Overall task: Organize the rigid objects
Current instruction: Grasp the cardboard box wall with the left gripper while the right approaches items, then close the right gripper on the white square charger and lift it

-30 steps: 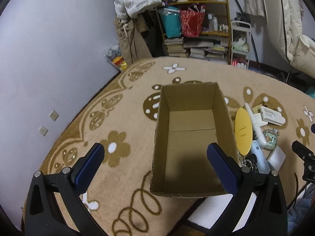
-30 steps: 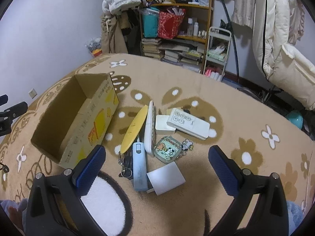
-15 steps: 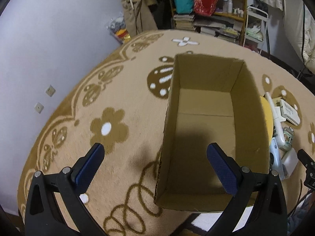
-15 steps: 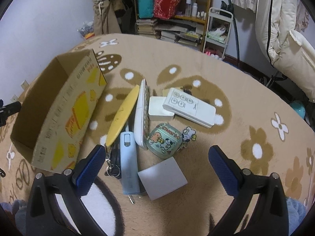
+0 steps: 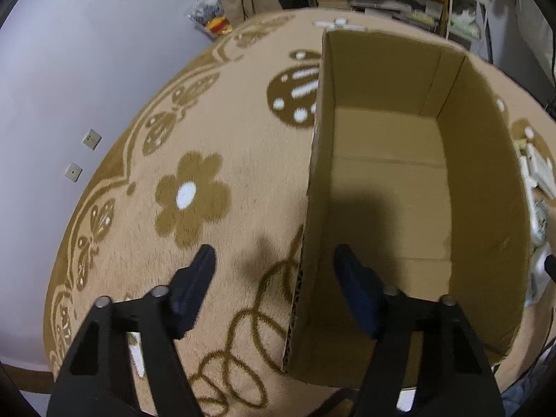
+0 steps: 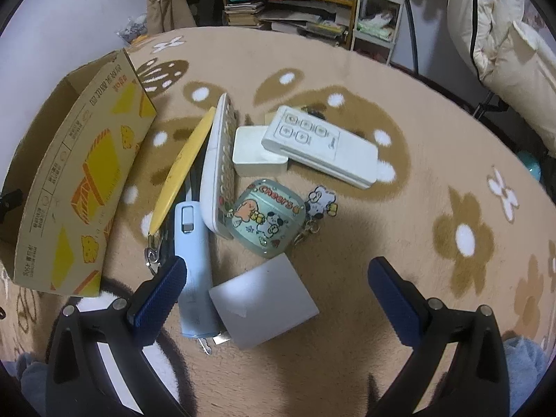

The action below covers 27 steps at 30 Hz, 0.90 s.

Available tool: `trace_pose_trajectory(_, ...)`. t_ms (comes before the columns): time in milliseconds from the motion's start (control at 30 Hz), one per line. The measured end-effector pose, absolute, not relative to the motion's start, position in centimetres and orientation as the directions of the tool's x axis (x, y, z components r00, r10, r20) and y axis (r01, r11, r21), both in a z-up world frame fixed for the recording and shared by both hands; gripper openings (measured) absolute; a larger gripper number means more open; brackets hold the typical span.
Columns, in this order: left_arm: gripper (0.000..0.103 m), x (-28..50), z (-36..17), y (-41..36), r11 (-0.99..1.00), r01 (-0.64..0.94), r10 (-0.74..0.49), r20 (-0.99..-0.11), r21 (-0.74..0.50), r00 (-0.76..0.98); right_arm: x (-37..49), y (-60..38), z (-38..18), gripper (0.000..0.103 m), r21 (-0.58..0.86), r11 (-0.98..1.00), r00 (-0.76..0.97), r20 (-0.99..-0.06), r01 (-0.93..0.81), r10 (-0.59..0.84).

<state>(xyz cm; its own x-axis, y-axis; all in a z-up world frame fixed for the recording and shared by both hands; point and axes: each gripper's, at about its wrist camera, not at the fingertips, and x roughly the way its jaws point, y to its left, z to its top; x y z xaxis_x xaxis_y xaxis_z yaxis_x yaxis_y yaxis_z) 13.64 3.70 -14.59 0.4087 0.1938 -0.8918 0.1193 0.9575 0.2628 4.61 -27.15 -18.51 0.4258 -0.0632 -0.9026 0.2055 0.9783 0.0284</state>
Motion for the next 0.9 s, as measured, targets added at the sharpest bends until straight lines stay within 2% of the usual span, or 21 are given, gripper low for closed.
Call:
trace_pose_trajectory(33,0.052,13.7,-14.9,3.8,0.958,0.118,0.195,-0.897,0.261,0.397,4.7,-27.2,-18.9,0.103,0.024,0.978,0.41,-0.91,0.205,-0.064)
trace_pose_trajectory(167,0.04,13.9,-15.6,4.3,0.973,0.108,0.153,-0.922,0.203,0.355,4.9,-27.0,-19.9,0.103,-0.011,0.981,0.365,-0.928,0.194,-0.082)
trace_pose_trajectory(233,0.028,13.9,-15.9,4.3,0.977,0.12,0.127,-0.933,0.176,0.338,5.0,-27.0,-20.4,0.103,-0.012,0.981,0.34,-0.937,0.194,-0.079)
trace_pose_trajectory(400,0.016,13.7,-16.7,3.7,0.977,0.139,0.109,-0.942,0.16,0.318,5.1,-27.2,-21.0,0.102,0.024,0.983,0.312,-0.949,0.184,-0.035)
trace_pose_trajectory(467,0.015,13.6,-16.7,3.6,0.977,0.139,0.108,-0.941,0.159,0.32,5.1,-27.3,-21.1,0.1,0.042,0.981,0.306,-0.952,0.188,-0.018)
trace_pose_trajectory(633,0.014,13.6,-16.6,3.8,0.98,0.136,0.096,-0.943,0.146,0.319,4.9,-27.3,-20.7,0.085,0.082,0.98,0.298,-0.954,0.181,0.024)
trace_pose_trajectory(900,0.015,13.6,-16.6,3.7,0.978,0.135,0.111,-0.941,0.161,0.319,4.7,-26.9,-20.6,0.084,0.065,0.987,0.271,-0.962,0.145,0.023)
